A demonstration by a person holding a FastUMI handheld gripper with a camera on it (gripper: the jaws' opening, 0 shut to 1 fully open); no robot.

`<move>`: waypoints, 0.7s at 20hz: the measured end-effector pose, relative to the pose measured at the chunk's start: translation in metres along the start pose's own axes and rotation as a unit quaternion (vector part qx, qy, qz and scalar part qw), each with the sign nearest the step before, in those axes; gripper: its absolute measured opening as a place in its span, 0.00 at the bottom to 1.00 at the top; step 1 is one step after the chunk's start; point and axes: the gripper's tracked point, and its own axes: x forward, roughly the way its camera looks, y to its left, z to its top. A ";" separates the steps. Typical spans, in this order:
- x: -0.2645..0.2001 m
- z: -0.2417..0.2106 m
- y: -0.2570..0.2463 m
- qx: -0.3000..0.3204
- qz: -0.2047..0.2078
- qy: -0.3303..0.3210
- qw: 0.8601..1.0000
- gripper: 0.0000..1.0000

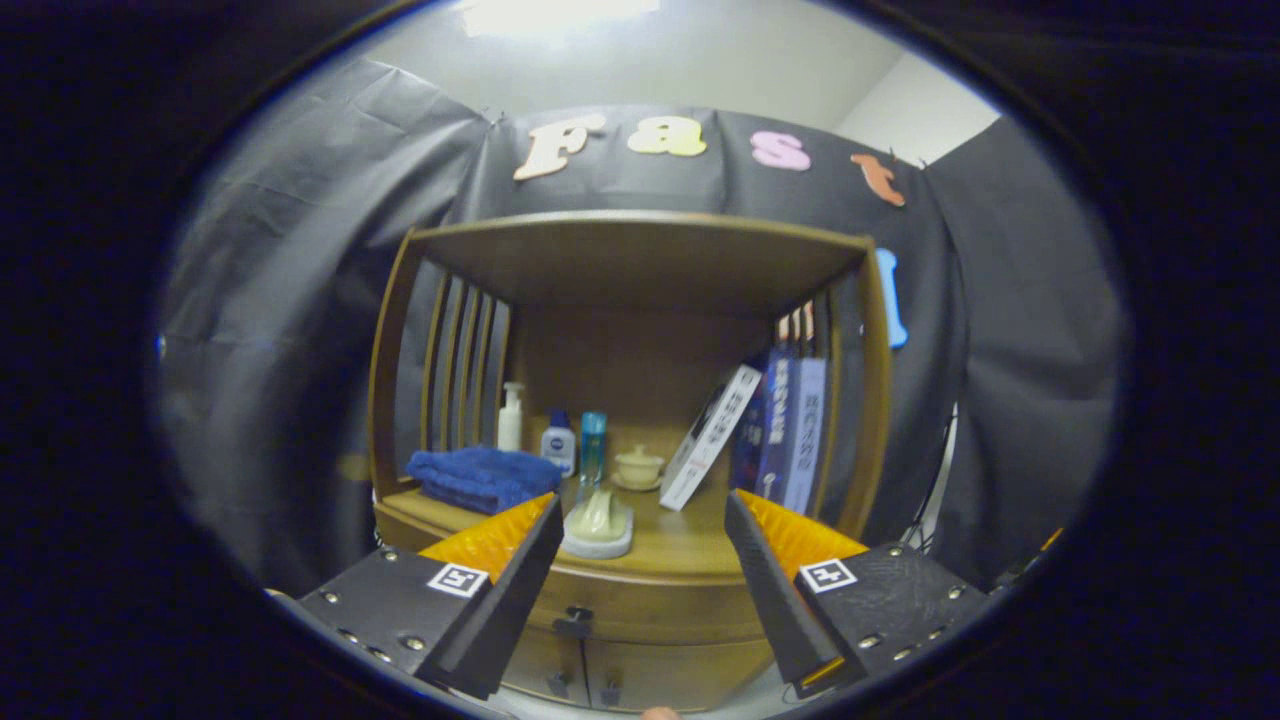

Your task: Pull open the drawer, take out the items inside it, and place them on the countertop above the cabinet.

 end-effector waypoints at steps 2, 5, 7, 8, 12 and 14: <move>-0.019 0.030 -0.026 0.007 -0.011 -0.017 1.000 0.97; -0.047 0.066 -0.070 0.020 -0.031 -0.038 0.999 0.97; -0.065 0.082 -0.104 0.012 -0.055 -0.051 0.997 0.97; -0.074 0.088 -0.120 0.003 -0.069 -0.057 0.996 0.97; -0.103 0.093 -0.166 -0.030 -0.107 -0.059 0.992 0.97; -0.112 0.085 -0.178 -0.029 -0.115 -0.049 0.992 0.97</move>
